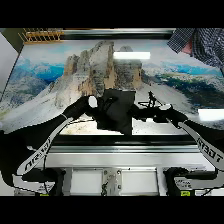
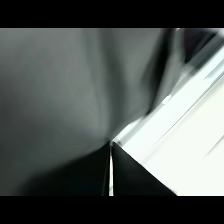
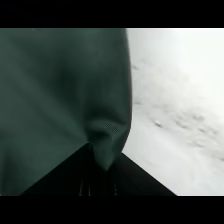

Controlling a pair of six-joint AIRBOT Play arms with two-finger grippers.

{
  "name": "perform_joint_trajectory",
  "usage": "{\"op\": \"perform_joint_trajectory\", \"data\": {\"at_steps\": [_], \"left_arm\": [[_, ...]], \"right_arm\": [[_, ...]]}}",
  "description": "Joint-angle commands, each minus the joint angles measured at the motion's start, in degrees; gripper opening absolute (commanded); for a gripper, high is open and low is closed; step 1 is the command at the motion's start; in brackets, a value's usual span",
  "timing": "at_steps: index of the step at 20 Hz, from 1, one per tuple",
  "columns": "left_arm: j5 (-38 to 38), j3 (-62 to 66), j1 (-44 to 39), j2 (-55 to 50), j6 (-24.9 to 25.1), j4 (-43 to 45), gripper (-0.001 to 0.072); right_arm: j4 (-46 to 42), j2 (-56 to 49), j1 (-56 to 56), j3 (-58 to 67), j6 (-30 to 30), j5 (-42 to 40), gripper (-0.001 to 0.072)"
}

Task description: Fold the clothes and pants, and hang the long-sleeved shirts on hangers.

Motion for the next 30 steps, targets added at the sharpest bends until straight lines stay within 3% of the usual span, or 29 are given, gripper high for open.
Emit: {"op": "perform_joint_trajectory", "data": {"at_steps": [1,2,5,8,12,14,20,24,27,28,29,30], "left_arm": [[-0.7,-6.38,3.19,3.52,0.7,-0.74,0.0003],[-0.31,-7.32,4.17,5.09,0.7,-0.74,0.0004],[-0.87,-5.75,5.05,10.05,-0.35,-0.66,0.0003],[-0.74,-3.15,5.05,14.47,-1.27,-0.55,0.0003],[-0.11,-1.53,5.05,17.46,-1.77,-0.63,0.0004],[0.31,-1.53,5.05,17.51,-2.19,-0.52,0.0003],[1.75,-1.53,5.07,17.38,-2.29,-0.57,0.0003],[1.75,-1.53,5.07,17.38,-2.27,-0.55,0.0004],[2.58,-1.53,5.07,17.35,-2.25,-0.24,0.0003],[3.06,-1.53,5.07,17.35,-2.25,-0.22,0.0003],[3.3,-1.53,5.07,17.35,-2.25,-0.2,0.0004],[3.3,-1.53,5.07,17.35,-2.27,-0.2,0.0004]], "right_arm": [[1.81,-0.17,0.33,1.05,-4.04,0.31,0.0084],[1.2,0.0,0.33,1.79,-4.42,0.26,0.0021],[-4.17,2.29,-1.75,4.55,-2.91,-0.81,0.0021],[-14.49,7.76,-10.91,5.11,4.61,-2.27,0.0021],[-36.44,16.09,-31.06,5.09,19.74,-0.55,0.0021],[-43.63,19.74,-41.7,5.03,22.84,0.48,0.0021],[-47.78,22.8,-65.0,1.75,23.17,6.62,0.0021],[-50.88,26.38,-66.2,-6.75,28.13,7.04,0.0021],[-56.06,30.36,-64.0,-10.86,28.26,9.68,0.0033],[-57.48,31.39,-63.73,-11.15,28.24,11.32,0.0118],[-58.27,32.26,-63.89,-11.1,28.17,12.5,0.0369],[-60.19,33.27,-63.95,-10.84,26.88,13.77,0.0571]]}}
